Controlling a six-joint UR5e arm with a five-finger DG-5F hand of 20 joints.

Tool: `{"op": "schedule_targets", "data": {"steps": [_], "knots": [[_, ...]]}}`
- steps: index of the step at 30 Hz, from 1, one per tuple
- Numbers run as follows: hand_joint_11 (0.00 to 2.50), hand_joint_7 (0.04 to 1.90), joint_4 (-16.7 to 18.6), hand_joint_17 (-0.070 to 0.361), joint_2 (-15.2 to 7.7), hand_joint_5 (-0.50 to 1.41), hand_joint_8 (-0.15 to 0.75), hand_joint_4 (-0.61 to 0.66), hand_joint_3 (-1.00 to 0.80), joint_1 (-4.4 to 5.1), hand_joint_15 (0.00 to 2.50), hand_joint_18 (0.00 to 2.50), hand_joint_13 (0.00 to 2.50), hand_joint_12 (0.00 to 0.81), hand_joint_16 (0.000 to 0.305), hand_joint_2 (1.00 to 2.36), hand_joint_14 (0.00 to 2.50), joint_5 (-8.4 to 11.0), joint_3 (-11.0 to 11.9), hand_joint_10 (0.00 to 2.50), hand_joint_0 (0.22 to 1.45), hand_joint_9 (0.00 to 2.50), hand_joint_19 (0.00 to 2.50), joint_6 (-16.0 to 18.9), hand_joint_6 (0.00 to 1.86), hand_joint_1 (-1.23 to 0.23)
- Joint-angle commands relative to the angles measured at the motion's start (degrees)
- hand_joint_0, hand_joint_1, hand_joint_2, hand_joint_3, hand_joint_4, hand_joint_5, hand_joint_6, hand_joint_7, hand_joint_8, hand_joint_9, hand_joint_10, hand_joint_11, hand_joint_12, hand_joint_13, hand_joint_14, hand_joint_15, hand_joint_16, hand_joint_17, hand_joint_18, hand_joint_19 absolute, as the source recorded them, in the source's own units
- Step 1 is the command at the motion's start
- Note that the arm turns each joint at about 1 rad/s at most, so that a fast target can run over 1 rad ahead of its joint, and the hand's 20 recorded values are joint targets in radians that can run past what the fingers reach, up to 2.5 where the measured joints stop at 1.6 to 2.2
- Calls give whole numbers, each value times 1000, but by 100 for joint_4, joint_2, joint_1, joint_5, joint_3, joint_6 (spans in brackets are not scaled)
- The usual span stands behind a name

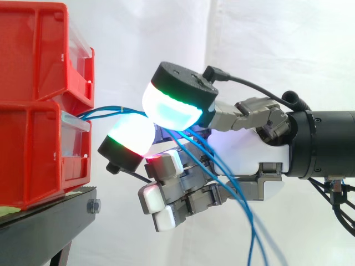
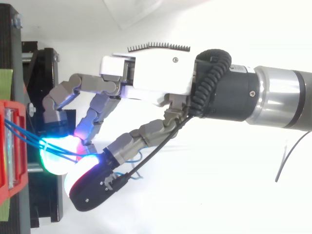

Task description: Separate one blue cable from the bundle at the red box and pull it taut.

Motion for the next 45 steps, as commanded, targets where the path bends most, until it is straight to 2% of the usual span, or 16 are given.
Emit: {"op": "schedule_targets", "data": {"steps": [1,5,7,9,13,16,18,25,31,35,37,45], "knots": [[1083,1060,-2,89,-2,-162,313,111,-500,-1,649,829,1037,382,40,1000,23,0,0,23,542,1131,640,0,872,-718],[1080,1044,-2,88,6,-161,309,113,-500,-1,643,828,1039,378,39,1000,23,0,0,23,567,1132,655,0,857,-590],[1057,1047,-2,87,6,-160,305,109,-500,-1,648,825,1035,377,39,1000,26,0,0,24,588,1133,652,0,854,-582],[1067,1076,-2,86,6,-159,301,90,-500,-1,647,824,1034,373,38,1000,25,0,0,24,626,1131,665,0,849,-605],[1087,1175,7,88,6,-161,308,58,-307,-1,649,828,1023,376,39,1016,23,0,0,24,643,1103,663,-9,855,-753],[1079,1168,7,89,-2,-170,310,8,-271,-1,651,828,1021,380,39,1019,25,0,0,25,662,1085,662,-9,876,-822],[1082,1180,-2,89,-2,-176,305,-9,-281,-1,655,832,1018,377,39,1017,26,0,0,23,690,1075,660,-9,887,-871],[1104,1126,-2,88,-2,-182,300,-18,-500,-1,648,841,1018,370,39,1000,25,0,0,25,781,1078,636,-9,902,-928],[1113,1162,-2,87,-2,-168,300,51,-500,-1,654,850,1024,367,39,1000,26,0,0,26,731,1107,627,-18,903,-959],[1110,1134,-2,89,-2,-160,314,89,-500,-1,659,856,1038,373,39,1000,26,0,0,24,568,1145,658,-26,900,-893],[1096,1118,-2,92,-2,-156,320,90,-500,-1,662,871,1050,387,41,1000,24,0,0,25,536,1152,657,-26,892,-851],[1078,1131,16,93,-2,-151,322,104,-500,-1,661,881,1064,388,41,1000,25,0,0,23,541,1167,677,-149,880,-617]]}}
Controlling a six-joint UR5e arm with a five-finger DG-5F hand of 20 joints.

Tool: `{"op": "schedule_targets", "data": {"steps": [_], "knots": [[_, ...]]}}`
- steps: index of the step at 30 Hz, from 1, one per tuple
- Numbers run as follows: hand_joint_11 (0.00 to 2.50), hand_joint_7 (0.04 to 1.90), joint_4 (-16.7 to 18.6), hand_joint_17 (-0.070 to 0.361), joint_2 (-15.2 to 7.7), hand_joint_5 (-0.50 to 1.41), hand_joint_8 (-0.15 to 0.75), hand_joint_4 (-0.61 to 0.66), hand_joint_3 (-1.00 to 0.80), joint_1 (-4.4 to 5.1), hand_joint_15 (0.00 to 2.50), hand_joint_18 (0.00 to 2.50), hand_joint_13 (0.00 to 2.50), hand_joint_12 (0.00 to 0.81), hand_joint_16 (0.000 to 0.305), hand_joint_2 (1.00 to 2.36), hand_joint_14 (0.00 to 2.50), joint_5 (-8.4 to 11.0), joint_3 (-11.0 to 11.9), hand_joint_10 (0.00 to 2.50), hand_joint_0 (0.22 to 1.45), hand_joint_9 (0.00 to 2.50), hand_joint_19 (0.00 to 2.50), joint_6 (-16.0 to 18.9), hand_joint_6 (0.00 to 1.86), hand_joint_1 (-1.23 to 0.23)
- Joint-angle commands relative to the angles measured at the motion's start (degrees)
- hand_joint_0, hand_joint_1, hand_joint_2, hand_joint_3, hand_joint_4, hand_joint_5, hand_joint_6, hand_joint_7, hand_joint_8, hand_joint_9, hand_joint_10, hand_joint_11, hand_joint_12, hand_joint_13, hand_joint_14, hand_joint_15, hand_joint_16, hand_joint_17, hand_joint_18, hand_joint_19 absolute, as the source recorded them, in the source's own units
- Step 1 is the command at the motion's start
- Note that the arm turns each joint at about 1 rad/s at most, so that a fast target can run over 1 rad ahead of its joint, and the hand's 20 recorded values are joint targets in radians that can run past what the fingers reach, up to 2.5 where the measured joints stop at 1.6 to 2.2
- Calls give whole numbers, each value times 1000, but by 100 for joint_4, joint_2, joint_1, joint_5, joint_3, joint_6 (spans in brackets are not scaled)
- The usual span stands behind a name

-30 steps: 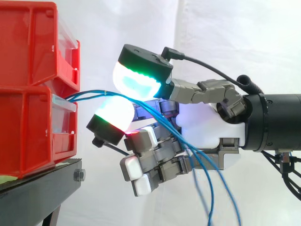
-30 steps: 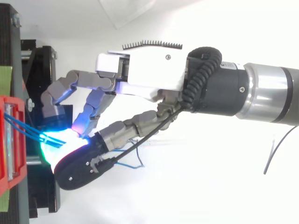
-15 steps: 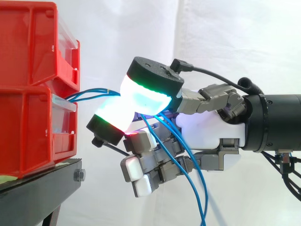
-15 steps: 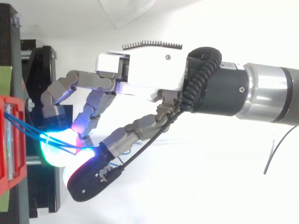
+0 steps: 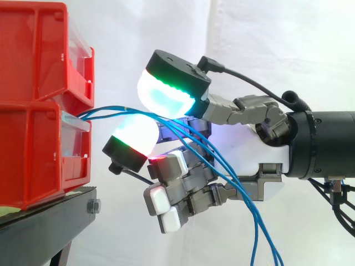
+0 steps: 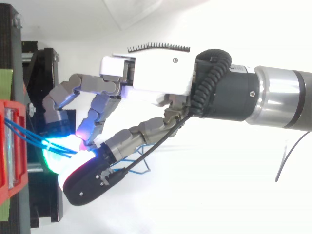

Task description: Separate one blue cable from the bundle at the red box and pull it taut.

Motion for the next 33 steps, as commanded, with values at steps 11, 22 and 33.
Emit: {"op": "schedule_targets", "data": {"steps": [11,22,33], "knots": [[1102,1207,23,93,0,-162,314,11,-287,0,671,884,1051,376,41,1016,24,0,0,25,679,1148,692,-114,894,-864],[1121,1274,-3,91,0,-166,301,-24,-500,0,667,892,1054,368,40,1000,25,0,0,26,795,1147,658,-114,913,-972],[1102,1164,-3,101,0,-145,328,95,-500,0,677,947,1096,403,45,1000,24,0,0,23,505,1222,692,-114,892,-792]]}}
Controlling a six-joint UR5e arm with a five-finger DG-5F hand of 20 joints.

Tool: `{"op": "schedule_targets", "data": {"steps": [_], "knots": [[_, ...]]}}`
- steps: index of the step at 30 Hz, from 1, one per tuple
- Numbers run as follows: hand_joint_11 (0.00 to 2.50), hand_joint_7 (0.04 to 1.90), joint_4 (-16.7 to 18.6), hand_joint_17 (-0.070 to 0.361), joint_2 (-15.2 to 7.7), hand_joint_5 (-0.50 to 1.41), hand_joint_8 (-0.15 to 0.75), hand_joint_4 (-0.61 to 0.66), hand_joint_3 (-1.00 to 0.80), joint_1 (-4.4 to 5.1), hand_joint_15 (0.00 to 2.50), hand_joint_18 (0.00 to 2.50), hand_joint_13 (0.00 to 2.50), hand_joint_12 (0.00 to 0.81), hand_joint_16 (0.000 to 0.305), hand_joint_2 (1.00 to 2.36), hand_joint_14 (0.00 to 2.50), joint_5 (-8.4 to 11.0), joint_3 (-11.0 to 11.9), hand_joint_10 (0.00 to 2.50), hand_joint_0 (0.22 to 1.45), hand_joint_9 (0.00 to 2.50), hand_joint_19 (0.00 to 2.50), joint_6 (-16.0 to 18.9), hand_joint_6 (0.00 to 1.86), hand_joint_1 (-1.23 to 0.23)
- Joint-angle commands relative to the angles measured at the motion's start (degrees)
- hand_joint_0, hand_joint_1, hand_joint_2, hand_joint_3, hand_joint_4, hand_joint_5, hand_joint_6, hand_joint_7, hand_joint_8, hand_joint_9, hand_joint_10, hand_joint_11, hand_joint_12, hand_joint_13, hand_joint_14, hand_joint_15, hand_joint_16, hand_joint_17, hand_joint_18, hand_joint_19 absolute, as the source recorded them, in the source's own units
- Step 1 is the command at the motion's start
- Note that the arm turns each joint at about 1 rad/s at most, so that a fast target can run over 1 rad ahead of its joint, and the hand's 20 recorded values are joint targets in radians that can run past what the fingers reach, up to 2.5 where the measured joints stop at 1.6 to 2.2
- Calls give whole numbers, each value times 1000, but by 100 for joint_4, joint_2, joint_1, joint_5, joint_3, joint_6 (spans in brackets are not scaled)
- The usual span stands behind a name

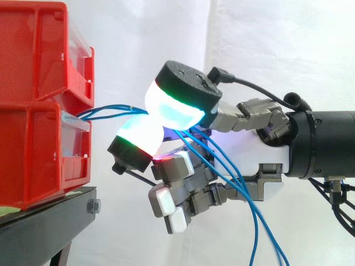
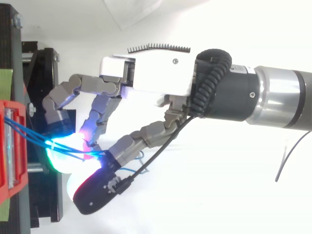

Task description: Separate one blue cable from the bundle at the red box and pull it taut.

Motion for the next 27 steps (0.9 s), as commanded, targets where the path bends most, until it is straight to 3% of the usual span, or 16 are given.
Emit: {"op": "schedule_targets", "data": {"steps": [1,5,7,9,11,15,18,21,27], "knots": [[1102,1150,0,102,-2,-145,329,95,-500,-1,674,952,1097,400,45,1000,26,0,1,24,504,1222,691,0,891,-769],[1095,1152,0,97,6,-145,320,95,-500,-1,677,936,1095,388,43,1000,24,0,1,25,555,1221,711,0,874,-597],[1079,1166,0,94,-2,-145,311,82,-500,-1,676,928,1089,379,42,1000,25,0,1,24,599,1223,729,0,868,-579],[1079,1181,0,94,-2,-144,306,67,-500,-1,680,928,1090,378,42,1000,26,0,1,25,620,1223,731,0,866,-599],[1082,1209,0,95,6,-149,314,74,-373,-1,686,930,1081,379,42,1012,27,0,-8,28,634,1214,732,0,872,-713],[1114,1223,0,96,-2,-160,311,15,-297,-1,683,926,1069,378,43,1016,26,0,1,26,677,1172,721,0,888,-851],[1118,1314,18,96,-2,-167,306,-50,-326,-1,688,922,1063,375,42,1015,27,0,1,26,744,1154,705,0,893,-924],[1123,1275,18,94,-2,-168,301,-68,-500,8,690,908,1063,368,42,1000,27,0,-8,26,805,1161,708,0,911,-960],[1128,1319,18,93,-2,-159,301,2,-500,-1,686,920,1073,365,41,1000,27,0,-8,28,758,1191,690,0,917,-983]]}}
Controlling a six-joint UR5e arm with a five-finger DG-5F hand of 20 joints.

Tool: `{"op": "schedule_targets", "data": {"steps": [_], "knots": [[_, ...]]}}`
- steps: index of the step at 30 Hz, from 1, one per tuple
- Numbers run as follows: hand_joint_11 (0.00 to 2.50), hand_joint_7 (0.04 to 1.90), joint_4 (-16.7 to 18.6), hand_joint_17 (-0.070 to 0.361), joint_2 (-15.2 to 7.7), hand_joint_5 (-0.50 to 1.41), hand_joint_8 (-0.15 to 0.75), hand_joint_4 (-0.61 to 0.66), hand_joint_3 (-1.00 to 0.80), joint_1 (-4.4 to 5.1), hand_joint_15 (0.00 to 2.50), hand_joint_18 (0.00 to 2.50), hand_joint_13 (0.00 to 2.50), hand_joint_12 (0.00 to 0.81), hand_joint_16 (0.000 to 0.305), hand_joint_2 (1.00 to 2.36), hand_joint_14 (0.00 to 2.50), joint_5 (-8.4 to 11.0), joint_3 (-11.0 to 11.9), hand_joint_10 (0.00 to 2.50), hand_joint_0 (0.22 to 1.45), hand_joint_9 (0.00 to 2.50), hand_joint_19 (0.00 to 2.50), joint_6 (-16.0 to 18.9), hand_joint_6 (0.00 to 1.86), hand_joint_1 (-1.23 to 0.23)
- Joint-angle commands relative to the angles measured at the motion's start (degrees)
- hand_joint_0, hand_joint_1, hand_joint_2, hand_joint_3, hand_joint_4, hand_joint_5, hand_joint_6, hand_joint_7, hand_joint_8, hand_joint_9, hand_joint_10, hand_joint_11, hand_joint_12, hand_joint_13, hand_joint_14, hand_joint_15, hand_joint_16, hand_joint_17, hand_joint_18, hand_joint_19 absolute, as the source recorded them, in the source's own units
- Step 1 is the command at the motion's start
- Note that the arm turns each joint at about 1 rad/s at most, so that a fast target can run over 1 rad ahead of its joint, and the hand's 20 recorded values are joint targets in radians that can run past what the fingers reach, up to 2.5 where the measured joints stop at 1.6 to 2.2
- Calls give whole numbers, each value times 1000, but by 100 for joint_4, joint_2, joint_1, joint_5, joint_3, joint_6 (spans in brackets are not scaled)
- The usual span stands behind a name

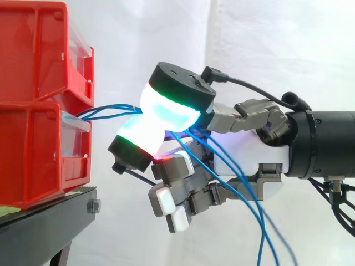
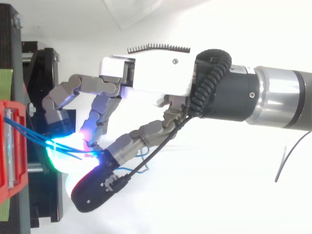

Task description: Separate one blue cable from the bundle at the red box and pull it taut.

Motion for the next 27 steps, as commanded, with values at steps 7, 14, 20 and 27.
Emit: {"op": "schedule_targets", "data": {"steps": [7,14,20,27], "knots": [[1130,1205,-17,102,-1,-141,327,84,-500,8,698,960,1112,391,45,1000,25,-27,-5,25,521,1246,713,0,897,-884],[1080,1115,9,110,-1,-141,333,106,-500,8,682,995,1121,406,49,1000,25,-27,-5,23,492,1254,725,0,864,-596],[1071,1148,9,99,-1,-138,306,69,-468,17,688,944,1089,372,44,1003,25,-27,-5,26,623,1248,767,0,843,-621],[1100,1242,9,99,8,-154,311,-21,-209,17,694,950,1066,367,44,1021,26,-27,-5,26,679,1230,752,0,877,-914]]}}
